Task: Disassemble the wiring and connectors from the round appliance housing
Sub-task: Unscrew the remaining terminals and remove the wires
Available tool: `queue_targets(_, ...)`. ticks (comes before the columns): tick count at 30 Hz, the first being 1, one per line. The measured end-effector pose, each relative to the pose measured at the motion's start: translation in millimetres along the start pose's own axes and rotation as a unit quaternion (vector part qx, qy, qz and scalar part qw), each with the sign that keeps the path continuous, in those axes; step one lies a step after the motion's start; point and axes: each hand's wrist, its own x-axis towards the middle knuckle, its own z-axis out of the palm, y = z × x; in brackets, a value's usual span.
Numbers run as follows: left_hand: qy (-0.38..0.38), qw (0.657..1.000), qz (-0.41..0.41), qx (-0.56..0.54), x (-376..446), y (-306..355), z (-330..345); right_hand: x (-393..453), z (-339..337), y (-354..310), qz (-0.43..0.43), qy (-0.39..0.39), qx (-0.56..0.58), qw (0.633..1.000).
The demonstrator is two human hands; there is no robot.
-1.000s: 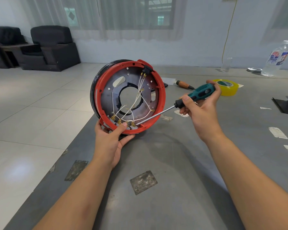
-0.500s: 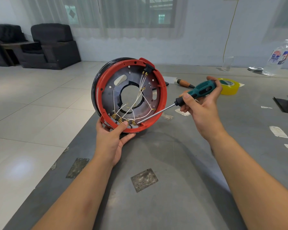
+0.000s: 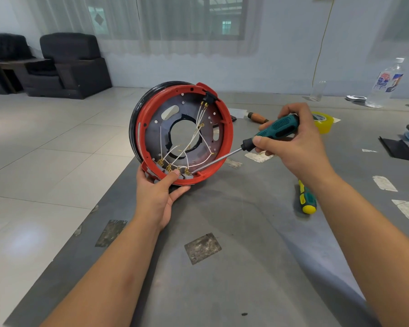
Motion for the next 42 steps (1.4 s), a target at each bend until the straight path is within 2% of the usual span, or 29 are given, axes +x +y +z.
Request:
queue_targets(8, 0.009, 1.0, 0.001, 0.014, 0.2, 0.9, 0.4, -9.3, -26.4, -1.6, 0.057, -0.06, -0.026, 0.996)
queue_targets(17, 0.029, 0.999, 0.0, -0.014, 1.2, 1.8, 0.0, -32.4, -20.8, 15.2, 0.078, -0.016, 0.025, 0.997)
queue_targets(25, 0.041, 0.999, 0.0, -0.031, 1.6, 2.8, 0.5, -58.9, -14.9, 29.0, 0.055, 0.016, 0.032, 0.998)
queue_targets(31, 0.046, 0.998, 0.003, -0.042, 0.1, 4.6, 1.7, -70.4, -11.4, 31.9, 0.058, 0.026, 0.02, 0.998)
queue_targets(42, 0.061, 0.997, 0.004, -0.05, -0.9, 5.7, 3.2, -81.4, -5.6, 40.1, 0.073, 0.028, 0.091, 0.993)
